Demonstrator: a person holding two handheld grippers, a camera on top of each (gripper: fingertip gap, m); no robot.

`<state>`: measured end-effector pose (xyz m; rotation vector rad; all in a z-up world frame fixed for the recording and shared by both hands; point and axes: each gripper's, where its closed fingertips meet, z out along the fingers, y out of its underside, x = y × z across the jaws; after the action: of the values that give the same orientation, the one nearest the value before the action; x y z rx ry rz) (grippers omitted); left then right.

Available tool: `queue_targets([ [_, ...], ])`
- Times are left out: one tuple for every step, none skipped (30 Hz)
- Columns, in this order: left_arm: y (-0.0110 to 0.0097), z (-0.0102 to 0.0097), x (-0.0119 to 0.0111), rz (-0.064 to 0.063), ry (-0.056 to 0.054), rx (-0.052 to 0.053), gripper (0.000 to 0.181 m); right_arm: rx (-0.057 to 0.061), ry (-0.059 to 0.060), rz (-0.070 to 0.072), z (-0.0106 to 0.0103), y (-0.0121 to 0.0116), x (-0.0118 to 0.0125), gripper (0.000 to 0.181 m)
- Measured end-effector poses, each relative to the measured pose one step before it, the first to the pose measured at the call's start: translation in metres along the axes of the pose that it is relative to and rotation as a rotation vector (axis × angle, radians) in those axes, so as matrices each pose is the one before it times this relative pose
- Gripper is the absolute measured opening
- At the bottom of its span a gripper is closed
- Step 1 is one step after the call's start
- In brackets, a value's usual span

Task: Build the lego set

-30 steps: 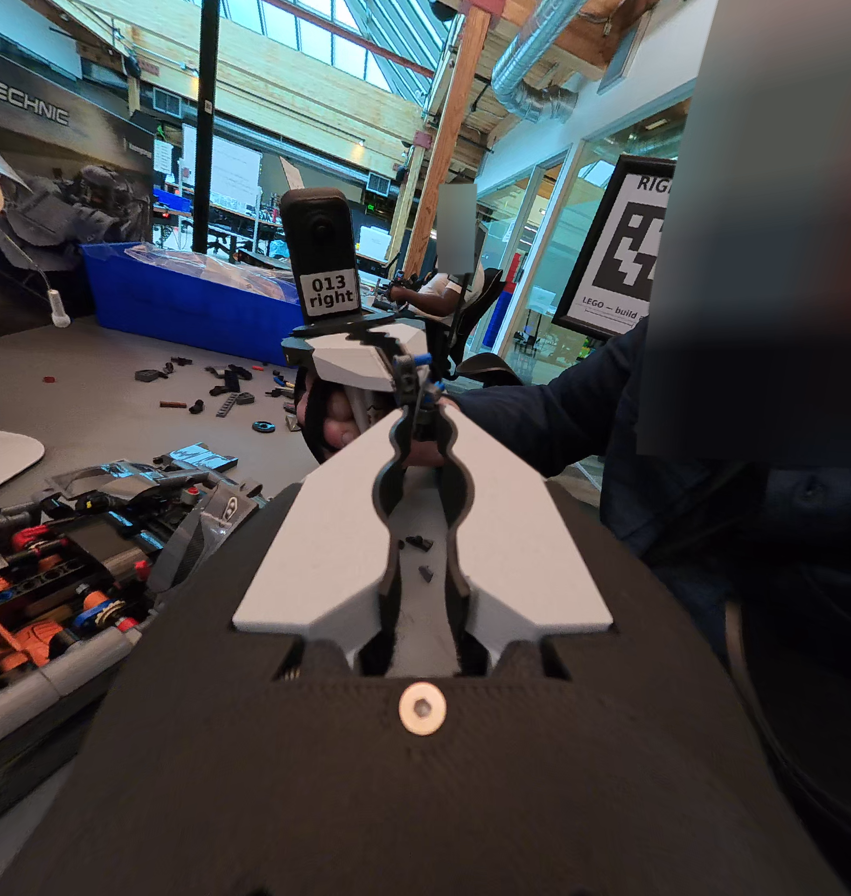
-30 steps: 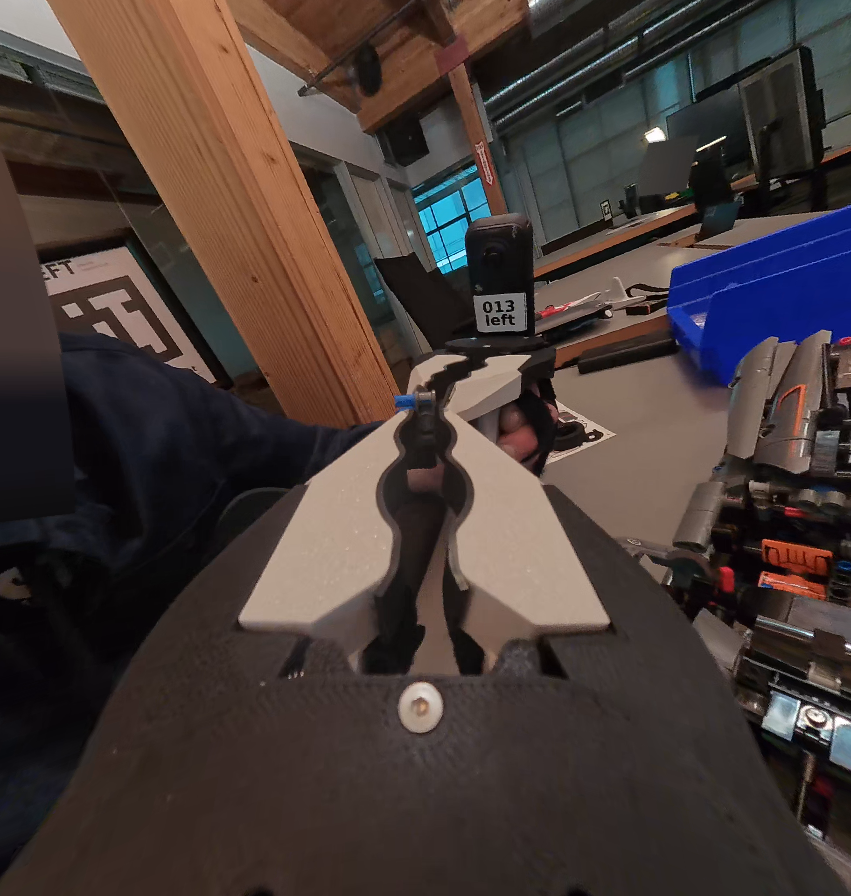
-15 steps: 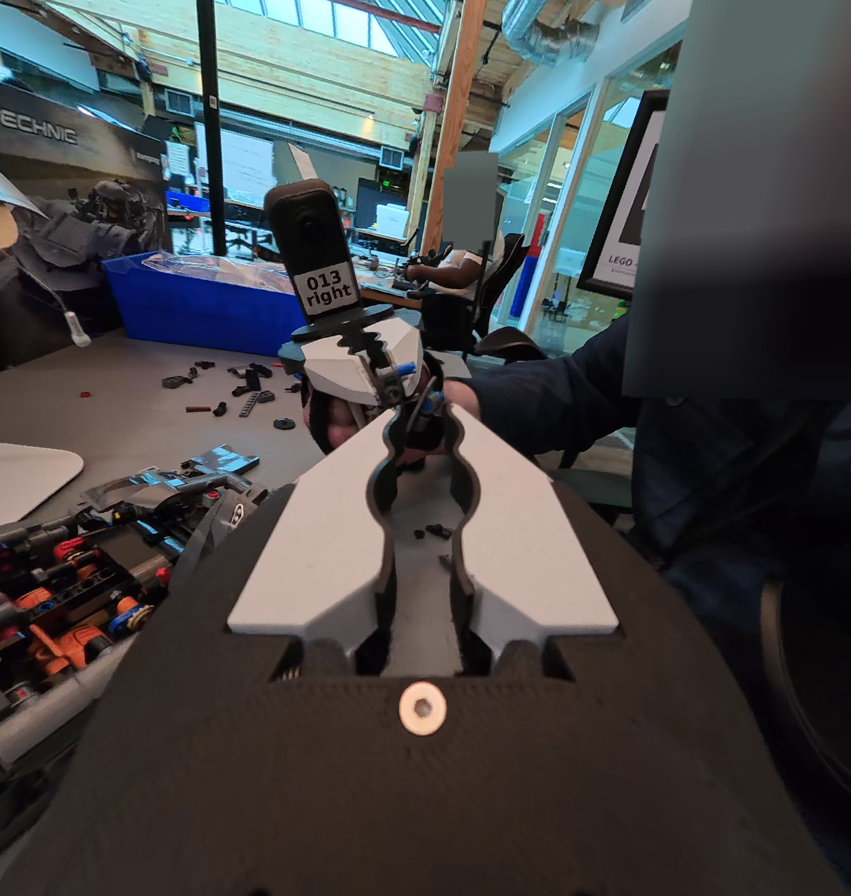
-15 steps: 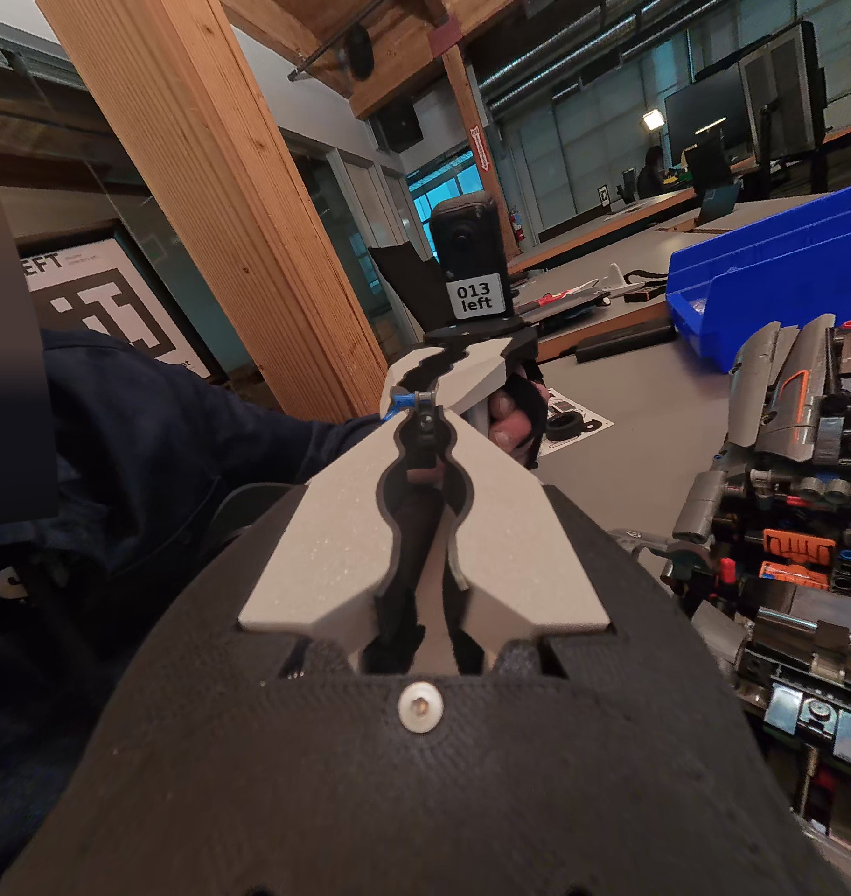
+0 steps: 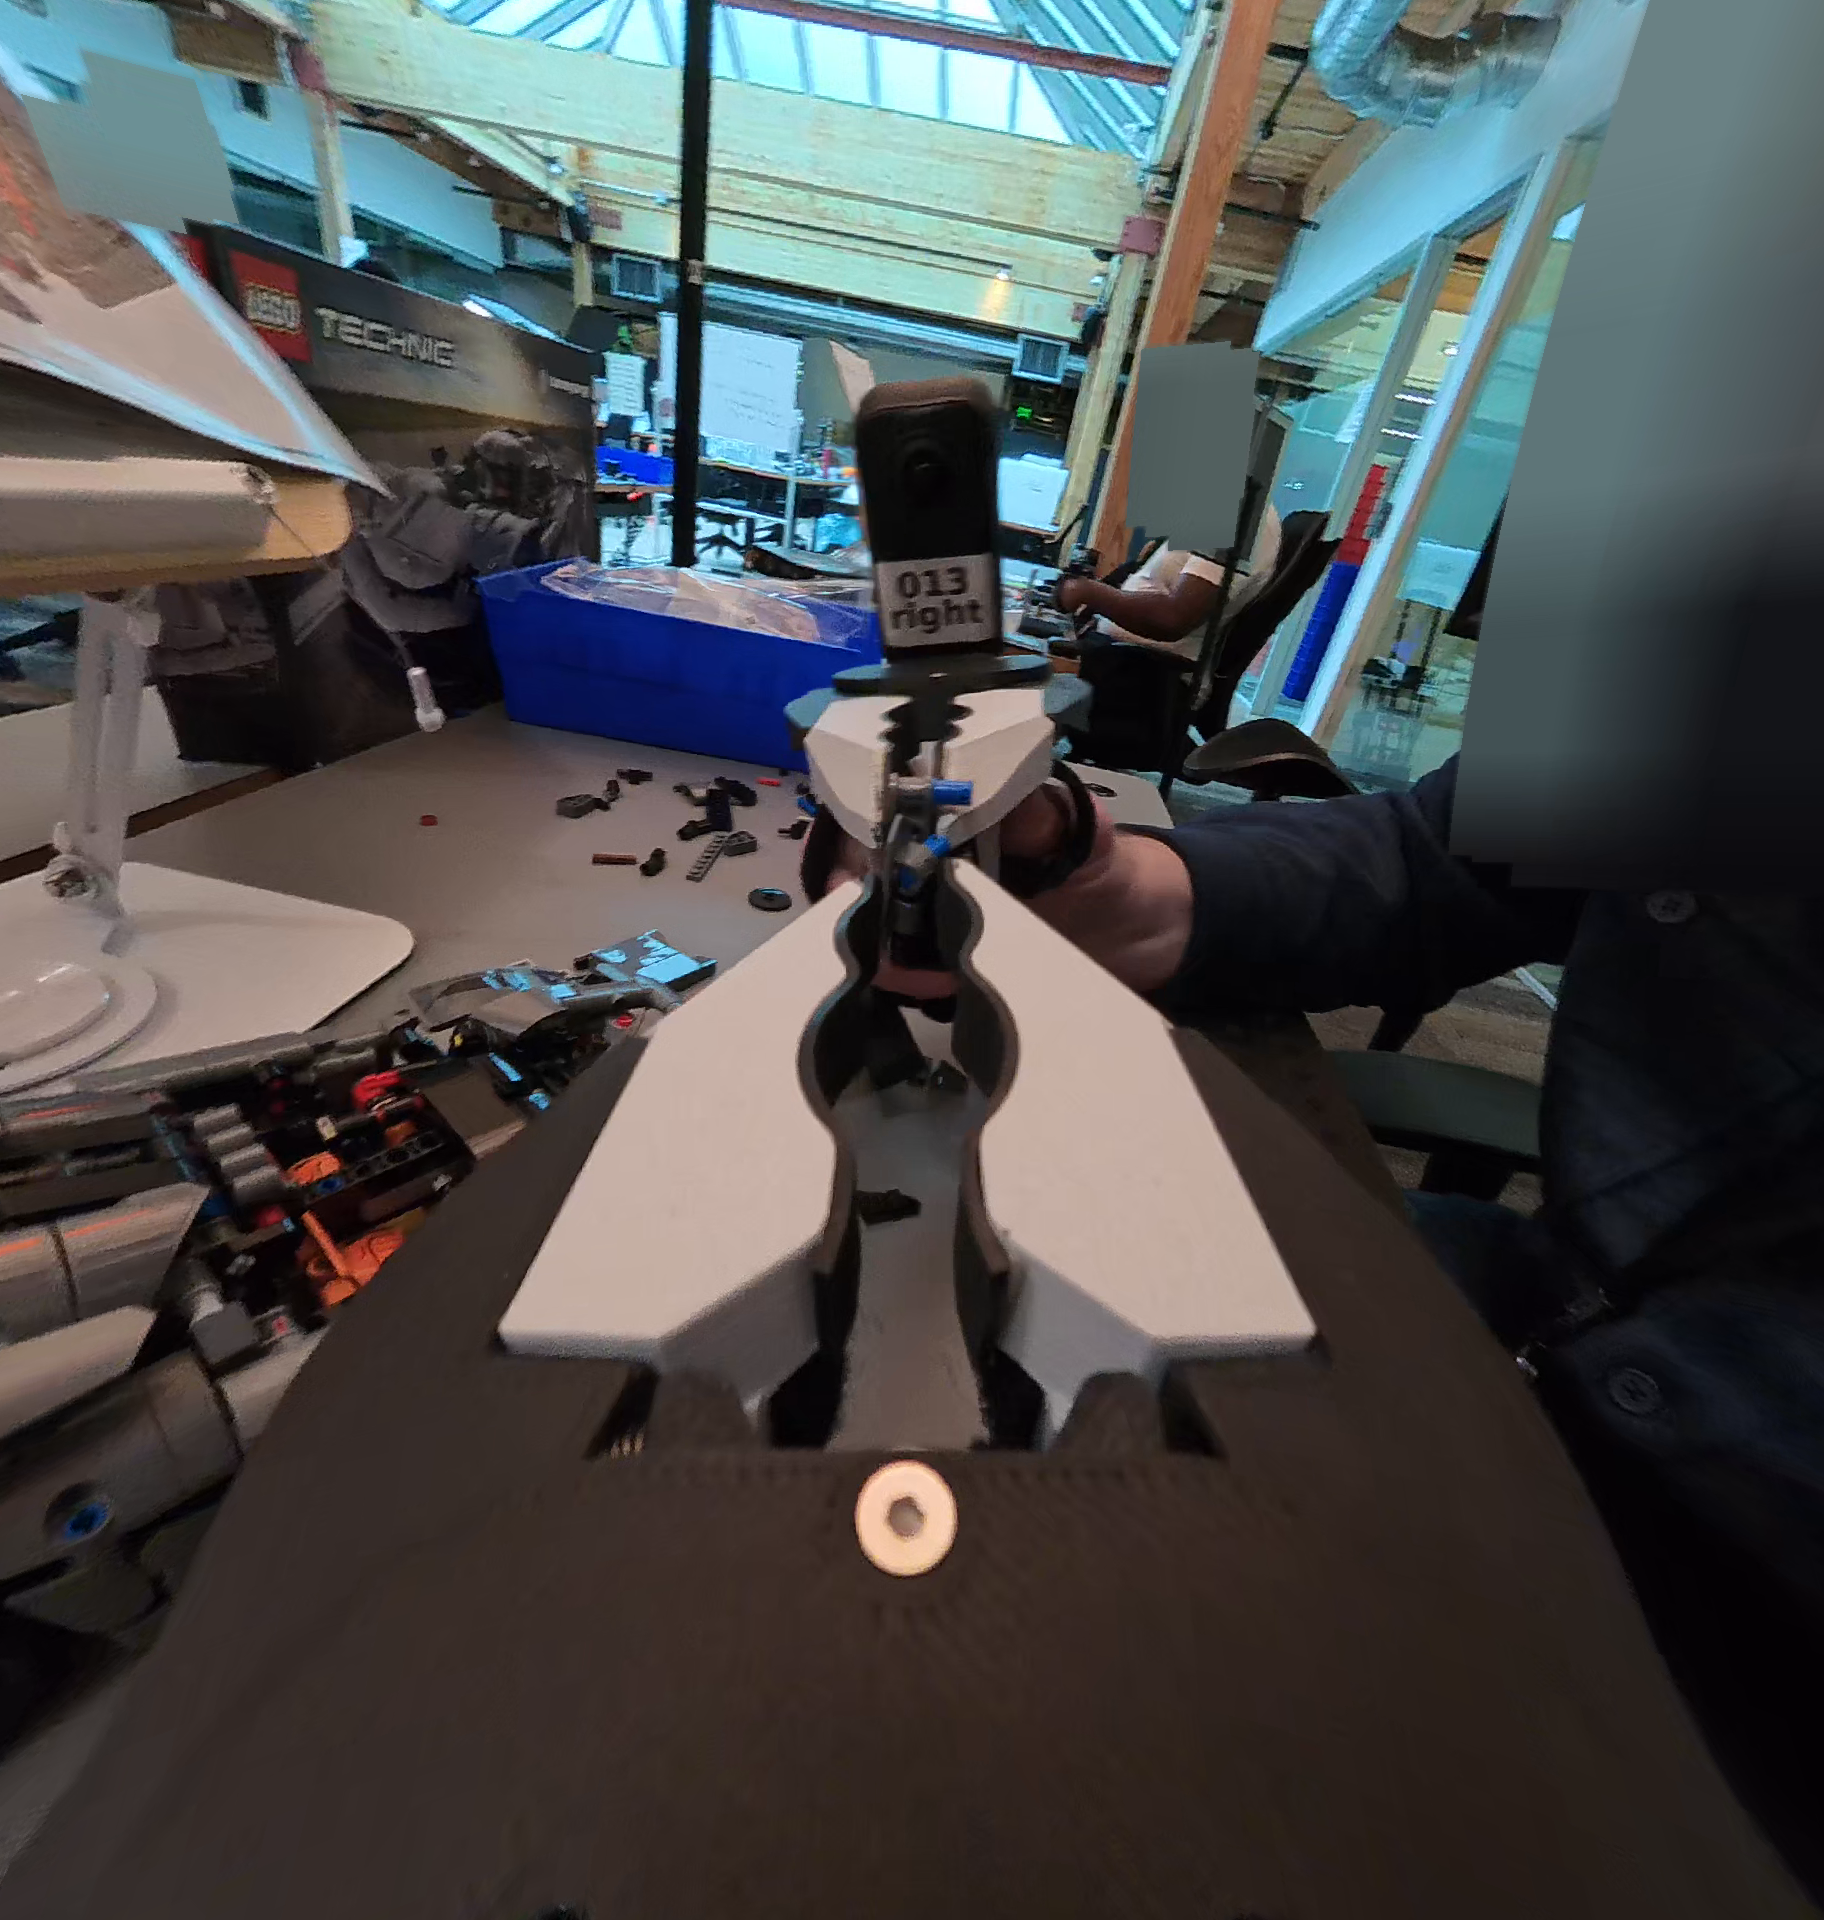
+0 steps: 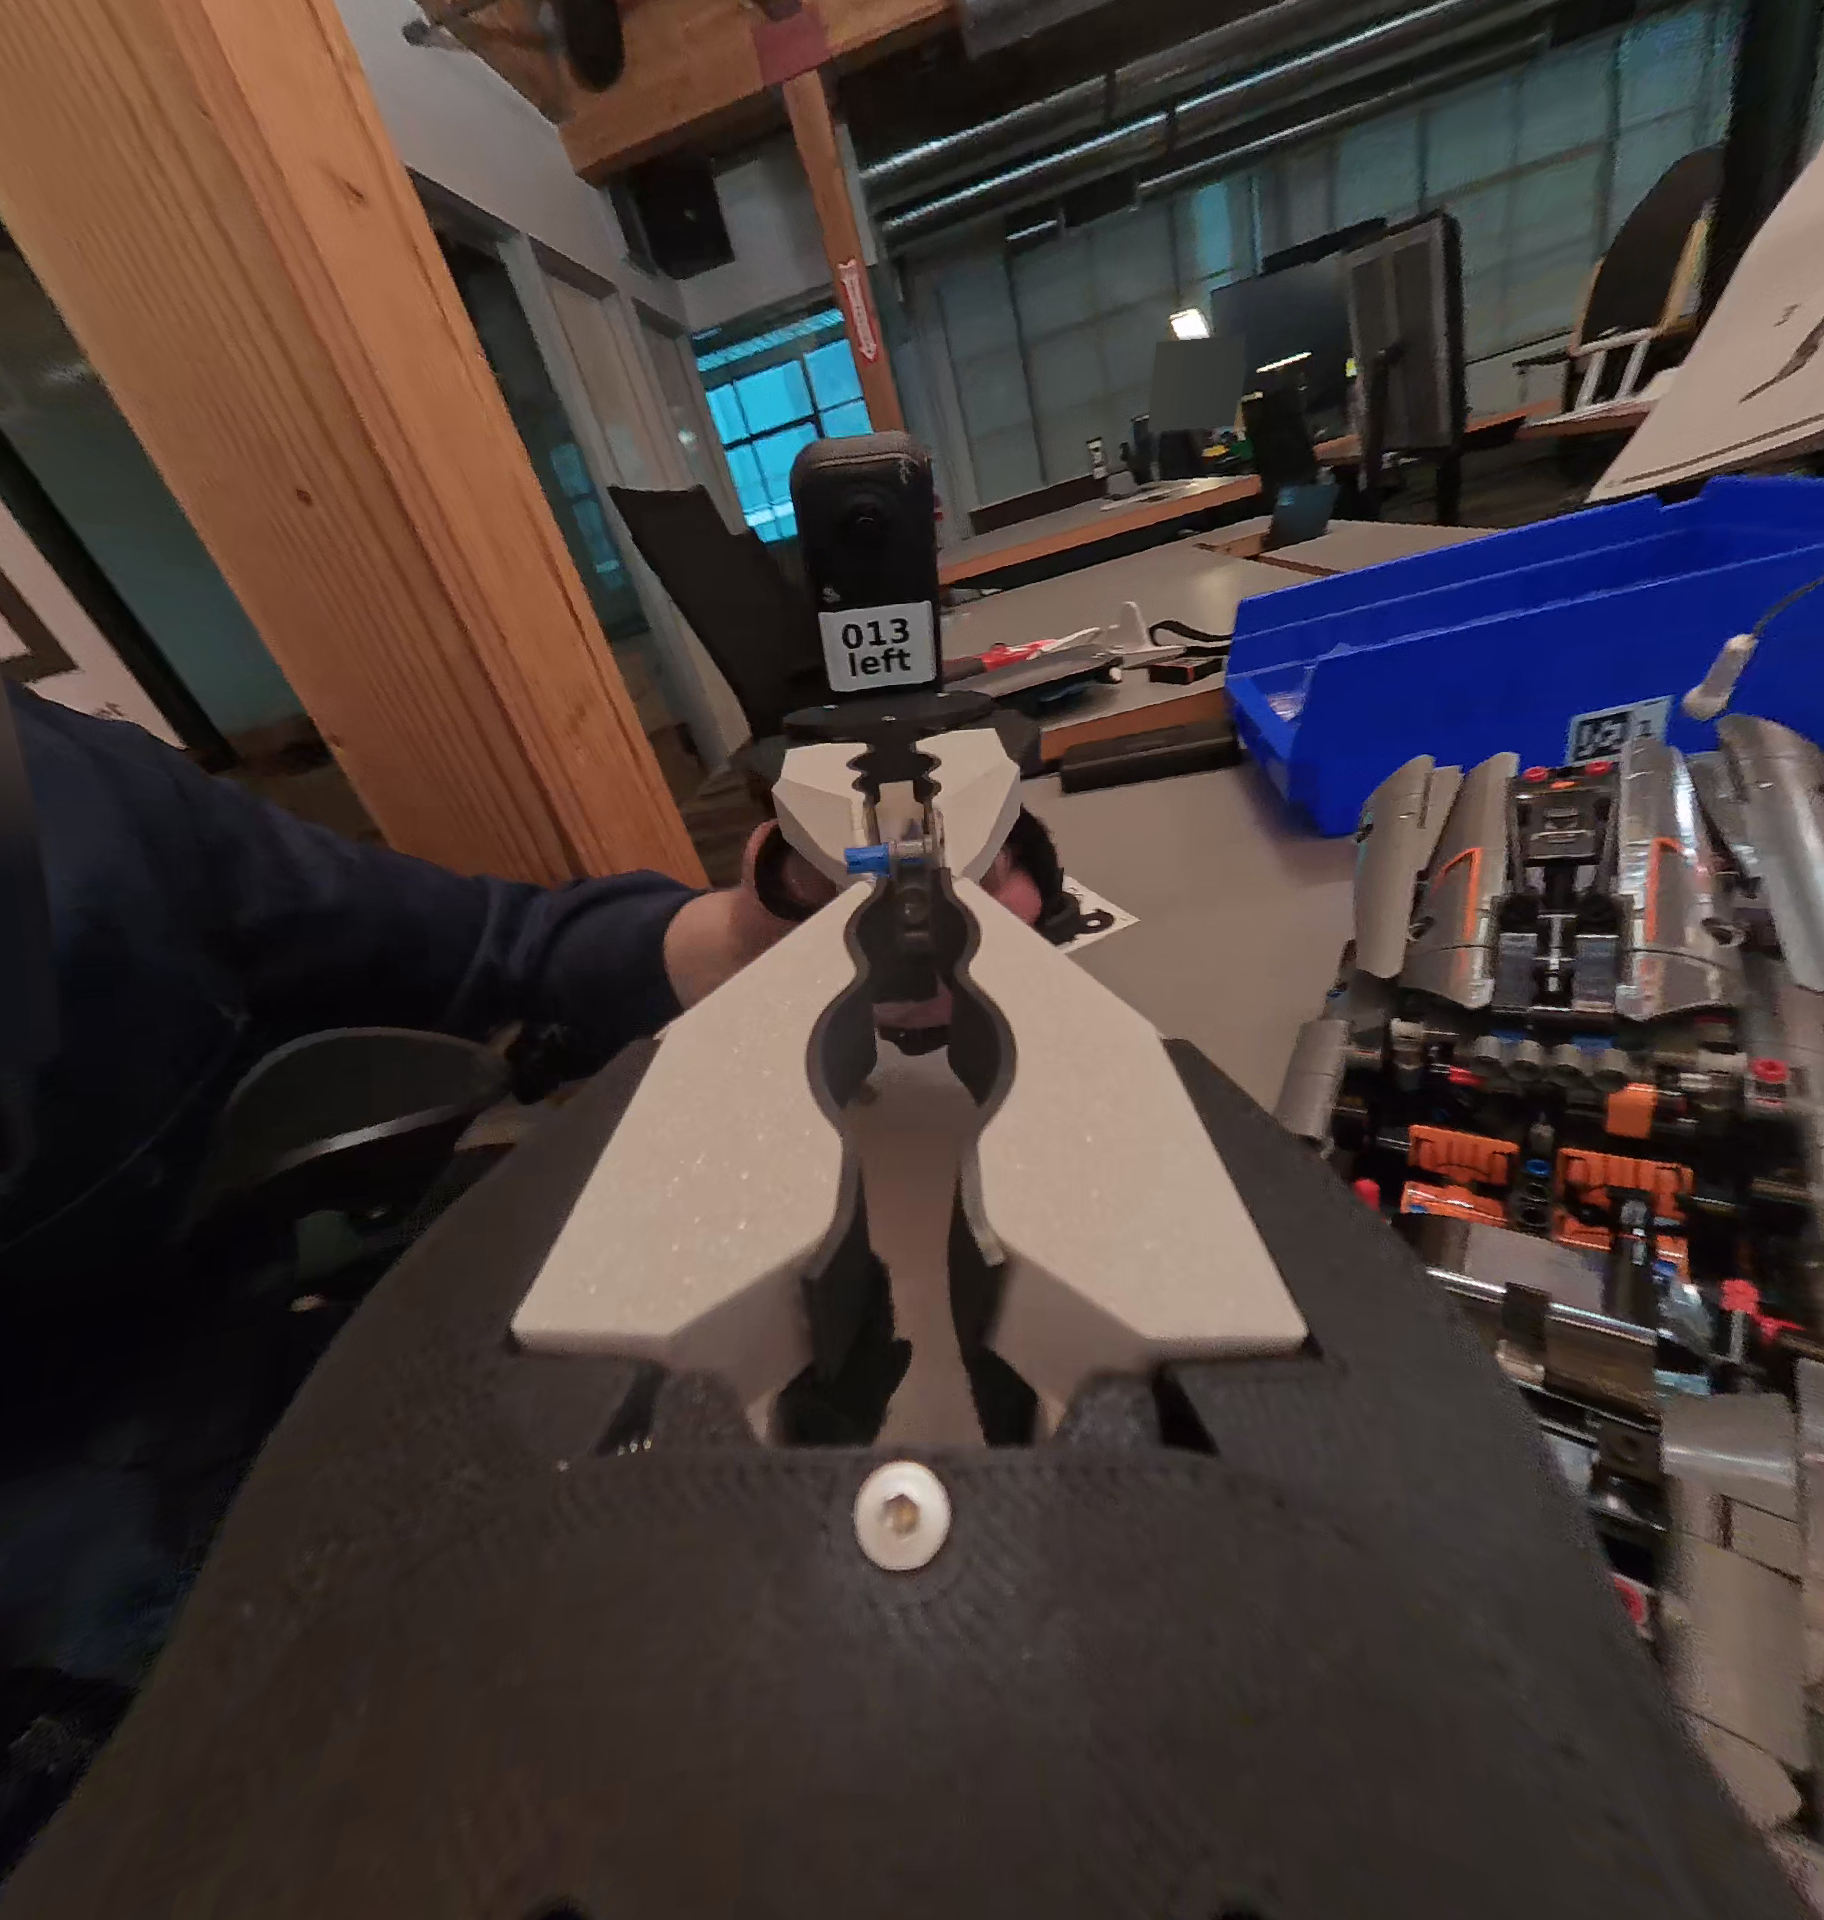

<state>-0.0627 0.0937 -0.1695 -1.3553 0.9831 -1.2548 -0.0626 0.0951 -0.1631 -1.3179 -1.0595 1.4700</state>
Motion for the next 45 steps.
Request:
queue_targets([
  [0.00033,-0.00028,-0.00227,-0.0127,-0.0115,0.0007,0.007,-0.0041,0.0148,-0.019,0.0004,0.00005,0.0004,0.005],
  [-0.00045,-0.00023,-0.00126,-0.0091,-0.008,0.0056,0.007,-0.0013,0.0114,-0.0137,0.00033,-0.00041,0.00036,0.005],
  [-0.00003,0.00005,-0.00207,-0.0007,-0.0183,0.0023,0.007,0.0,0.0111,-0.0099,0.00015,-0.00029,0.00086,0.004],
  [0.00048,0.00028,-0.00172,0.0007,-0.0167,-0.0045,0.006,0.0003,0.0077,-0.0069,0.00012,0.00014,0.00078,0.005],
  [-0.00037,0.00021,-0.00064,0.0015,-0.011,0.0012,0.006,0.0033,0.0062,-0.0071,0.00002,-0.00026,0.00039,0.005],
  [-0.00039,0.0001,-0.00074,0.0,-0.0104,0.0002,0.006,0.0053,0.0068,-0.0081,0.00006,-0.00062,0.00033,0.005],
  [-0.00044,0.0002,-0.00015,0.0042,-0.0086,0.0007,0.006,0.0077,0.0015,-0.0017,0.0001,-0.00058,0.00023,0.005],
  [-0.00065,0.00015,0.00064,0.009,-0.0036,0.0013,0.006,0.0115,-0.0065,0.0095,0.00015,-0.00102,-0.00021,0.005],
  [-0.00111,-0.00028,0.0,0.0106,-0.0108,0.0042,0.006,0.011,-0.0075,0.0143,0.00008,-0.00078,-0.00014,0.005],
  [-0.00029,0.0001,-0.00042,0.0168,-0.0175,-0.0027,0.006,0.0105,-0.0077,0.0139,0.0001,-0.00058,0.0001,0.004],
  [0.0002,0.00073,-0.00027,0.0181,-0.0193,-0.0073,0.006,0.013,-0.0105,0.0184,-0.00011,-0.0007,0.00021,0.005],
  [-0.00112,0.00045,0.00035,0.0199,-0.0192,0.0014,0.006,0.0169,-0.0141,0.0238,-0.00017,-0.00102,0.00003,0.005],
  [-0.00078,0.00045,0.00138,0.0148,-0.0081,-0.0014,0.006,0.0156,-0.0148,0.0215,-0.00031,-0.00094,-0.00031,0.005],
  [-0.00175,0.00022,0.00167,0.0049,0.0013,0.006,0.006,0.013,-0.0114,0.0132,-0.00021,-0.00097,-0.0004,0.005],
  [-0.00082,-0.00005,0.00007,-0.0018,-0.0056,0.0021,0.006,0.0097,-0.0079,0.008,0.00018,-0.0009,-0.00037,0.005],
  [-0.00081,-0.00006,0.00058,-0.0002,0.0005,0.0025,0.006,0.0088,-0.0093,0.0078,0.0005,-0.0007,-0.00062,0.005],
  [-0.001,-0.00018,0.00051,-0.0027,0.0027,0.0027,0.006,0.0073,-0.0096,0.0111,0.00022,-0.00047,-0.00045,0.005],
  [-0.001,-0.0003,0.00036,0.0026,-0.0021,0.0034,0.005,0.0002,-0.0036,0.0073,0.00041,0.00047,0.00003,0.005],
  [-0.0002,-0.00012,-0.00003,0.0109,-0.0101,-0.0014,0.005,0.0005,-0.0007,-0.0011,0.00049,0.00027,-0.00008,0.005],
  [-0.00083,-0.00002,0.00045,0.009,-0.0039,0.004,0.005,0.0067,-0.0035,-0.0023,0.00016,-0.00083,-0.00053,0.005],
  [-0.00029,0.00025,0.0005,-0.0035,0.0029,0.0013,0.005,0.0013,-0.0024,-0.0006,-0.00004,-0.00049,-0.00041,0.005],
  [0.00051,-0.00006,-0.00145,-0.0079,-0.0076,-0.002,0.005,-0.0027,0.0081,-0.006,0.00033,0.00007,0.0003,0.005],
  [0.00002,-0.00006,-0.00111,-0.0079,-0.0076,0.0044,0.005,0.0005,0.0145,-0.0191,0.00095,-0.00032,0.00017,0.006],
  [-0.00158,-0.00037,0.00048,-0.0064,0.0022,0.0136,0.006,0.006,0.0073,-0.0177,0.00063,-0.00109,-0.00055,0.006],
  [-0.00059,0.00002,0.0002,0.005,-0.0048,0.0029,0.005,0.0054,-0.0004,-0.0013,0.00021,-0.0008,-0.00031,0.006],
  [-0.00069,0.0,-0.00045,0.0126,-0.0152,0.0017,0.005,0.0075,0.0015,0.0016,0.0001,-0.00052,0.00014,0.005],
  [-0.00054,0.00007,-0.00018,0.0038,-0.0089,0.0033,0.005,0.008,-0.0011,0.0014,0.00017,-0.00044,0.00005,0.005],
  [-0.00083,-0.00011,0.00081,-0.0049,0.0062,0.0055,0.005,0.0067,-0.0067,0.0036,0.00024,-0.00059,-0.00078,0.005],
  [-0.00064,-0.0004,0.00038,-0.0026,0.0024,0.0041,0.005,0.005,-0.0007,-0.0008,0.00038,-0.00024,-0.00042,0.005],
  [-0.00026,-0.0004,-0.00056,0.0104,-0.0105,0.0013,0.005,0.0041,0.0058,-0.007,0.00055,-0.00029,-0.00008,0.005],
  [-0.00078,-0.00011,0.00095,0.0108,-0.0015,0.0037,0.005,0.0046,-0.0004,-0.0041,0.00031,-0.00065,-0.00082,0.005],
  [-0.00105,0.00012,0.00142,0.0025,0.0036,0.0058,0.005,0.0052,-0.0081,0.0072,0.00006,-0.00095,-0.00118,0.005],
  [-0.00008,0.00016,0.0,0.0028,-0.0044,0.0004,0.005,0.0023,-0.0026,0.0092,0.00006,-0.00028,-0.00016,0.005],
  [0.00043,0.00005,0.00003,0.0058,-0.0038,-0.0032,0.005,0.0002,0.003,-0.0002,0.00015,0.00027,0.00032,0.005],
  [-0.00004,-0.00017,0.00029,0.0052,-0.0003,-0.0002,0.005,-0.0003,0.0008,0.0053,0.00012,0.00024,-0.00009,0.005],
  [-0.00015,0.0,-0.00016,0.0037,-0.0055,0.0,0.005,0.0018,0.0035,0.0054,0.00032,-0.00017,0.00003,0.005],
  [0.00039,0.00011,-0.00033,0.0114,-0.01,-0.0034,0.005,0.0023,0.0078,-0.0063,0.0003,-0.00005,0.00047,0.005],
  [-0.00025,-0.00014,0.00046,0.0082,-0.0027,0.0014,0.005,0.0024,-0.0014,-0.0013,0.00039,-0.00025,-0.00049,0.005],
  [-0.00187,-0.00048,0.00148,-0.0048,0.0084,0.0133,0.005,0.0044,-0.0064,0.0041,0.00048,-0.00078,-0.00155,0.005],
  [-0.00009,-0.00014,0.00028,-0.0017,0.0014,-0.0009,0.004,-0.0023,0.0032,-0.0028,0.00043,0.00006,-0.00037,0.005],
  [0.00111,-0.00011,-0.0011,0.0087,-0.0081,-0.0124,0.005,-0.0106,0.0095,-0.0068,0.00005,0.00081,0.00055,0.005],
  [-0.00147,-0.00038,0.00168,0.0085,0.0076,0.0055,0.005,-0.0048,-0.0042,0.0022,0.00023,-0.00018,-0.00133,0.006],
  [-0.00199,-0.00026,0.00248,0.0043,0.0115,0.0083,0.005,0.0019,-0.0142,0.006,0.0001,-0.001,-0.00253,0.005],
  [-0.00049,0.00022,0.00073,0.0056,0.0052,0.0001,0.005,0.0014,-0.0091,0.0033,0.00001,-0.00044,-0.00116,0.005],
  [0.00004,0.00003,0.00051,-0.0042,0.0092,0.001,0.004,0.0014,-0.0098,0.0133,-0.00021,0.00003,-0.00024,0.005],
])
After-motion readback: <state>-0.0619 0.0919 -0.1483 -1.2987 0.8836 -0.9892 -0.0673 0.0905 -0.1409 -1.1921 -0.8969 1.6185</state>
